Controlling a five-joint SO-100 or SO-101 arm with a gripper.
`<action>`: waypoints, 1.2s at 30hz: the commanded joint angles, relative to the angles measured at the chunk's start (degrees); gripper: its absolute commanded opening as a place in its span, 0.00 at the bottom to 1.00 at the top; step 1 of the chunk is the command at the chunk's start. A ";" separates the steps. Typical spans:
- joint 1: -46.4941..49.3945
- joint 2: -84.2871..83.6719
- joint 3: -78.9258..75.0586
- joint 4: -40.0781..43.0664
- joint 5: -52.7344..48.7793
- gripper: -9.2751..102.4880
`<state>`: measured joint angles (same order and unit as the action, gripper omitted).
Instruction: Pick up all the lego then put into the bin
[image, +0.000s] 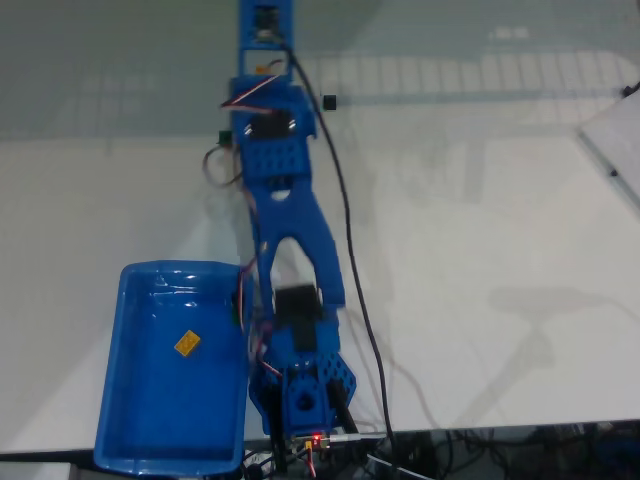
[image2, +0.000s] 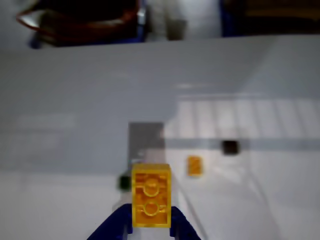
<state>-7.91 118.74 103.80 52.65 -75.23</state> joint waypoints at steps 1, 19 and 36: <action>-9.93 11.16 0.88 4.83 4.57 0.09; -75.67 45.79 7.29 47.64 20.57 0.10; -70.75 42.71 10.11 51.42 14.06 0.33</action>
<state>-82.00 162.60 114.87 104.33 -59.06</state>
